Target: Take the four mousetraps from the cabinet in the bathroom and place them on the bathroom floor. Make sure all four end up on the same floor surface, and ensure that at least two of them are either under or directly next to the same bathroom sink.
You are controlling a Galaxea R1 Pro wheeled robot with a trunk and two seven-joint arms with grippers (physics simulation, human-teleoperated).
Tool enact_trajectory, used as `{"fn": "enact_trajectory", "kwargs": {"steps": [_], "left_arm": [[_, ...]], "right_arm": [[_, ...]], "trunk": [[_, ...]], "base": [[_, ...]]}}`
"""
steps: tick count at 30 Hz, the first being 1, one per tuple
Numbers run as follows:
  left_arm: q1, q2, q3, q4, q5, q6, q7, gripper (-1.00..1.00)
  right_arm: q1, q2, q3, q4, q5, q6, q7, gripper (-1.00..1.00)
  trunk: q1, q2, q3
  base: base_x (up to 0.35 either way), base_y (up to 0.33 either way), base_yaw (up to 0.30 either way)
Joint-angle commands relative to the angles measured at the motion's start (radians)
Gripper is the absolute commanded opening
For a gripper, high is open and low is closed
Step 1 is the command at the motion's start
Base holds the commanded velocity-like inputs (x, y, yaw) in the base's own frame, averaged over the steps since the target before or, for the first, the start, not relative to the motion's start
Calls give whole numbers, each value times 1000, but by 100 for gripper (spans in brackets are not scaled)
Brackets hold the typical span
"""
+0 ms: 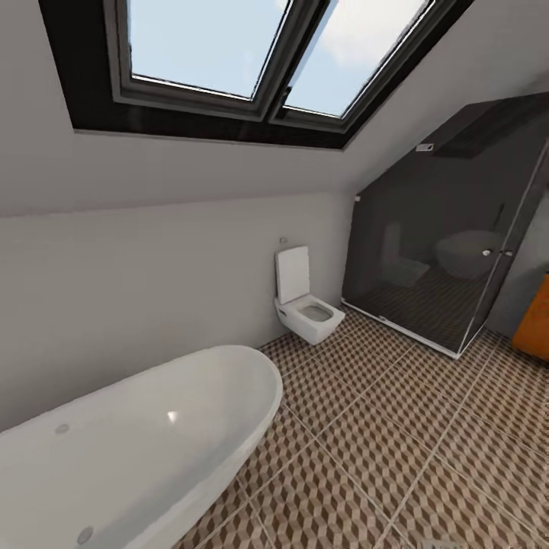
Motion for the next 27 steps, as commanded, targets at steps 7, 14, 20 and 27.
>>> {"fn": "enact_trajectory", "kwargs": {"steps": [7, 14, 20, 27], "left_arm": [[-2, -1, -9, 4, 2, -6, 6, 100], [-2, -1, -9, 4, 2, -6, 6, 100], [-2, -1, -9, 4, 2, -6, 6, 100], [-2, -1, -9, 4, 2, -6, 6, 100]], "right_arm": [[-2, 0, 1, 5, -4, -7, 0, 100], [-2, 0, 1, 5, -4, -7, 0, 100], [-2, 0, 1, 5, -5, -7, 0, 100], [-2, 0, 1, 5, -5, -7, 0, 100]], "trunk": [[1, -2, -2], [1, -2, -2], [1, -2, -2], [1, -2, -2]], "base": [[0, 0, -276], [0, 0, -276], [0, 0, -276], [0, 0, -276]]}}
